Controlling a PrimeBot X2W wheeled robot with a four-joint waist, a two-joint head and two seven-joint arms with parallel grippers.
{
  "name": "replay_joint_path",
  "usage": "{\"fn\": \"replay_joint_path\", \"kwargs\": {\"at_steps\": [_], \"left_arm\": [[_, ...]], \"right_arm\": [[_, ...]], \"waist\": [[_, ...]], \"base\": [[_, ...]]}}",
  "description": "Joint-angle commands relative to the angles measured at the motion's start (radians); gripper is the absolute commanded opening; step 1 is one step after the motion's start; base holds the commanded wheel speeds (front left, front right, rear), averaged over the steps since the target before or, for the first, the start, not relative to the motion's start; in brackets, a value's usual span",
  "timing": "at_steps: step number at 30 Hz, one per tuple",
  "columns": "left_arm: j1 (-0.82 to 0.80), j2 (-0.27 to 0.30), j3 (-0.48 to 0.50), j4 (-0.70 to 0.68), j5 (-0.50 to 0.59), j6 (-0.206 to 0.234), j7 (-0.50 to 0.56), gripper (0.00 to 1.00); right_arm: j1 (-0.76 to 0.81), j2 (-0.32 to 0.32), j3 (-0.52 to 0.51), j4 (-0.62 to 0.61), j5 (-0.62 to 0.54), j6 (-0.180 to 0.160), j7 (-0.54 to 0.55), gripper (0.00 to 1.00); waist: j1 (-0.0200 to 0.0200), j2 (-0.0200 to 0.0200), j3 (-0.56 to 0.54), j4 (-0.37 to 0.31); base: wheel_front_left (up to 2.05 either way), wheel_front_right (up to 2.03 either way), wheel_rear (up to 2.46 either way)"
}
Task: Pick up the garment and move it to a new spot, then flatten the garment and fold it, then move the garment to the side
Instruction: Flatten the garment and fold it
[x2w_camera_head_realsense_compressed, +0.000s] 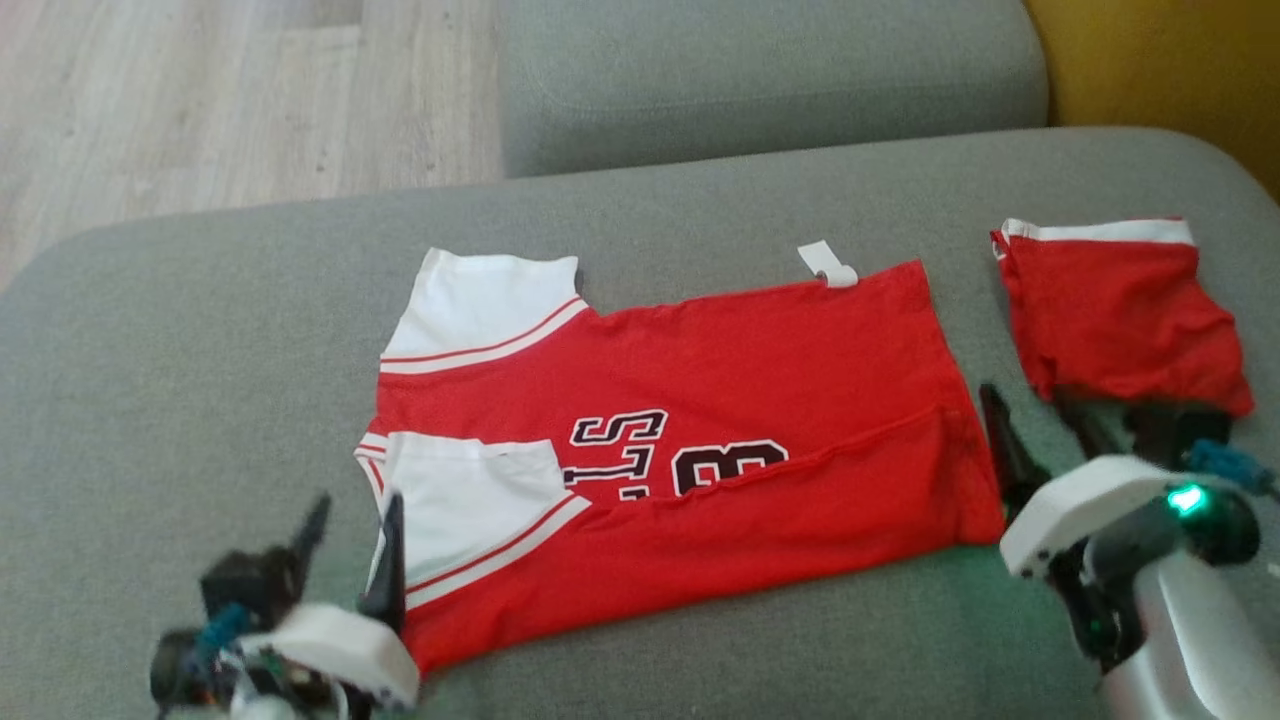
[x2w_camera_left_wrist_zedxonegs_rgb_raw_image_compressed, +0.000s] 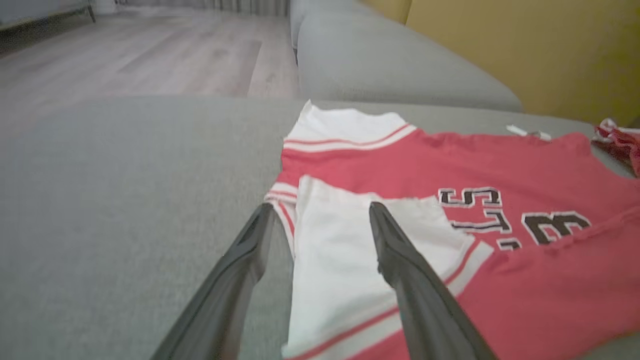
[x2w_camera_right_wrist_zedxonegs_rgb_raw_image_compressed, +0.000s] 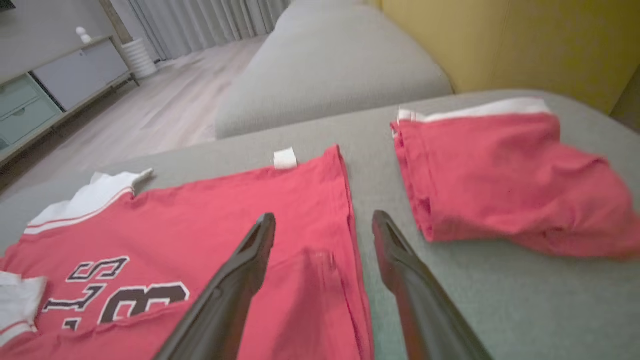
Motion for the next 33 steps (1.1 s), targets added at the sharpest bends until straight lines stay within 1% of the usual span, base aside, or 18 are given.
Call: {"fn": "replay_joint_path", "kwargs": {"at_steps": [1,5,8,13,17,19,20,24,27,30,33], "left_arm": [[-0.084,0.021,0.050,-0.047,0.003,0.004,-0.026,1.00],[-0.173,0.040,0.078,-0.088,0.006,-0.009,-0.087,1.00],[-0.251,0.073,0.086,-0.105,0.014,-0.031,-0.086,1.00],[-0.426,0.144,0.071,-0.071,0.018,-0.099,0.014,1.00],[-0.583,0.189,0.036,0.036,0.001,-0.156,0.133,1.00],[-0.658,0.210,0.022,0.097,-0.014,-0.172,0.183,1.00],[-0.658,0.210,0.022,0.097,-0.014,-0.172,0.183,1.00],[-0.785,0.249,-0.011,0.219,-0.048,-0.188,0.269,1.00],[-0.851,0.266,-0.047,0.297,-0.085,-0.191,0.332,1.00],[-0.897,0.286,-0.098,0.343,-0.130,-0.192,0.388,1.00],[-0.934,0.312,-0.126,0.385,-0.168,-0.192,0.417,1.00]], "right_arm": [[-0.037,0.003,0.010,-0.057,-0.014,-0.001,-0.015,1.00],[-0.074,0.027,-0.020,-0.150,-0.047,-0.001,-0.034,1.00],[-0.119,0.038,-0.034,-0.173,-0.063,-0.001,-0.030,1.00],[-0.211,0.043,-0.036,-0.190,-0.088,-0.001,-0.019,1.00],[-0.285,0.043,-0.031,-0.188,-0.104,-0.001,-0.022,1.00],[-0.316,0.045,-0.021,-0.188,-0.106,-0.001,-0.027,1.00],[-0.316,0.045,-0.021,-0.188,-0.106,-0.001,-0.027,1.00],[-0.368,0.053,-0.002,-0.184,-0.099,-0.001,-0.048,1.00],[-0.389,0.061,0.013,-0.178,-0.100,-0.001,-0.058,1.00],[-0.402,0.066,0.023,-0.174,-0.103,-0.001,-0.064,1.00],[-0.414,0.070,0.030,-0.176,-0.102,-0.001,-0.070,1.00]], "waist": [[0.0000,-0.0001,0.018,-0.006],[0.0000,-0.0001,0.067,-0.019],[0.0000,-0.0001,0.110,-0.032],[0.0000,-0.0001,0.208,-0.054],[0.0000,-0.0001,0.278,-0.074],[0.0000,-0.0001,0.311,-0.087],[0.0000,-0.0001,0.311,-0.087],[0.0000,-0.0001,0.362,-0.114],[0.0000,-0.0001,0.390,-0.129],[0.0000,-0.0001,0.414,-0.141],[0.0000,-0.0001,0.437,-0.155]], "base": [[0.00,0.00,0.00],[0.00,0.00,0.00],[0.00,0.00,0.00],[0.00,0.00,0.00],[0.00,0.00,0.00],[0.00,0.00,0.00],[0.00,0.00,0.00],[0.00,0.00,0.00],[0.00,0.00,0.00],[0.00,0.00,0.00],[0.00,0.00,0.00]]}}
